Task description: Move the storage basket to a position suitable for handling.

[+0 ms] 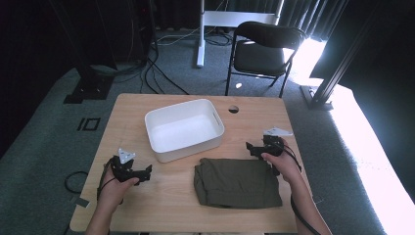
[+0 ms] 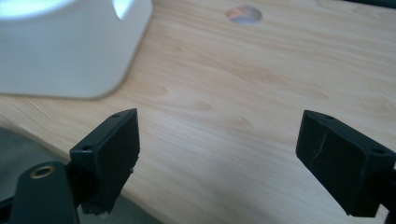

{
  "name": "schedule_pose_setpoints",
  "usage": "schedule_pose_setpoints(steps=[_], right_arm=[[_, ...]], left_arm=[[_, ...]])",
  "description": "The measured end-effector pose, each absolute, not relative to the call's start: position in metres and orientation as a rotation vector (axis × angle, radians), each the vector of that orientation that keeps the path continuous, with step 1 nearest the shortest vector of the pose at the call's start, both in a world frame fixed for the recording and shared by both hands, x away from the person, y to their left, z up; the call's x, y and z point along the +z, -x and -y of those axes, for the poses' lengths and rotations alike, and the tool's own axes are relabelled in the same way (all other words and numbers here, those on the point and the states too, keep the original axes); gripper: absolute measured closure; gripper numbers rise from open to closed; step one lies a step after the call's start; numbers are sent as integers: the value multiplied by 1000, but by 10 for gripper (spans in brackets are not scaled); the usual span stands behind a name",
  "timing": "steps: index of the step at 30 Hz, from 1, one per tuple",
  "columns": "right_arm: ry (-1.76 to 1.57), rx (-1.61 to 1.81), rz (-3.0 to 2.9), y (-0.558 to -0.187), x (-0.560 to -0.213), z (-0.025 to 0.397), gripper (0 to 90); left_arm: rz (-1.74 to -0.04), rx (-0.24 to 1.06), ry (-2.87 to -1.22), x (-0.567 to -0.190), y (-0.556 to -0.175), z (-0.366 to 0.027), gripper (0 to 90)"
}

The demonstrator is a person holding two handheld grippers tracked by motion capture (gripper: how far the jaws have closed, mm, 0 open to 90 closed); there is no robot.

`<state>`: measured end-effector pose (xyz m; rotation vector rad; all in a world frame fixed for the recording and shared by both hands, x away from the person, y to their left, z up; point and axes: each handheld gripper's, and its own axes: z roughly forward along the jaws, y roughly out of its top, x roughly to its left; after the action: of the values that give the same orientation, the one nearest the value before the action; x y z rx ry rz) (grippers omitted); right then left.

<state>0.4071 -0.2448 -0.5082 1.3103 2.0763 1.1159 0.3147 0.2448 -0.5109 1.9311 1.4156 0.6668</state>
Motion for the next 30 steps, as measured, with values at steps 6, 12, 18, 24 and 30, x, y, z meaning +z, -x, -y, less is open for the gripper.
schedule_pose_setpoints(steps=[6, 12, 18, 24, 30], right_arm=[[-1254, 1150, -2092, -418, -493, 219, 138], [-1222, 1172, -2099, -428, -483, 200, 138], [-1183, 1211, -2109, -440, -470, 176, 138], [-1158, 1224, -2112, -449, -463, 160, 138], [-1158, 1199, -2122, -465, -464, 141, 149]], left_arm=[[-1390, 693, -1903, -494, -325, -242, 20], [-1371, 700, -1881, -483, -331, -239, 20], [-1351, 709, -1879, -473, -337, -237, 21], [-1338, 705, -1858, -462, -344, -235, 20], [-1358, 711, -1826, -460, -354, -235, 21]])
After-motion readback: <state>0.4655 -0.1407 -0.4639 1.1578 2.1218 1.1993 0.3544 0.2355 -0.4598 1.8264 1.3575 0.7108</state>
